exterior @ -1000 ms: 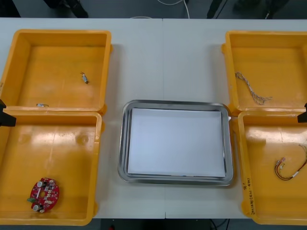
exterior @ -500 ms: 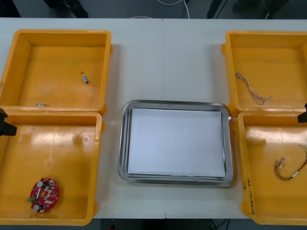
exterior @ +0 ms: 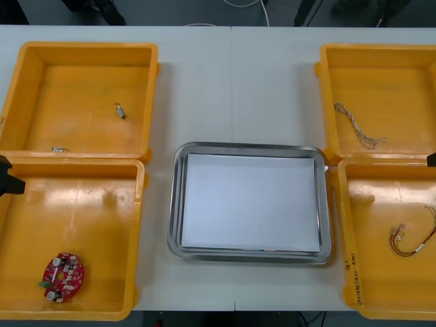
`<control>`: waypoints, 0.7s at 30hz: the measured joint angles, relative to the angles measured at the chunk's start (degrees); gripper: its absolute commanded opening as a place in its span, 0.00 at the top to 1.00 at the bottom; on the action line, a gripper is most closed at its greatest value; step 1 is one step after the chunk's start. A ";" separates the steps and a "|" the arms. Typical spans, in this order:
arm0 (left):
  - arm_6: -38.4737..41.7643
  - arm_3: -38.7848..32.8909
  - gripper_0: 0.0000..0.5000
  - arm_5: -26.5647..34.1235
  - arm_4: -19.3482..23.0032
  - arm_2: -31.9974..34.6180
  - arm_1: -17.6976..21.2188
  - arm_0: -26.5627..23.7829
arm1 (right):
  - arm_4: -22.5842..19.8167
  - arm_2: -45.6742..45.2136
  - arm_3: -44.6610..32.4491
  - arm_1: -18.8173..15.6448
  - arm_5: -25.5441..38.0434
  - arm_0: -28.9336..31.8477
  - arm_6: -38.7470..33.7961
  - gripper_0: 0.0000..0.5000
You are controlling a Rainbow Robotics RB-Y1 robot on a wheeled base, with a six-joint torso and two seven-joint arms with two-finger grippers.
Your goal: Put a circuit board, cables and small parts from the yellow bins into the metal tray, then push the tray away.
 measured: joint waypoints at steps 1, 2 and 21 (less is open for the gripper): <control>-0.01 0.00 0.00 -1.09 0.00 0.00 0.02 0.78 | 0.03 0.00 -0.01 0.00 -0.01 0.20 0.00 0.00; -0.02 0.00 0.00 -2.52 0.00 0.00 0.06 1.75 | 0.08 0.00 -0.02 0.01 -0.02 0.46 0.00 0.00; -1.44 -0.01 0.00 -18.49 -0.01 -3.20 3.99 13.81 | 0.41 -6.30 -1.19 2.62 -4.30 12.36 -0.11 0.00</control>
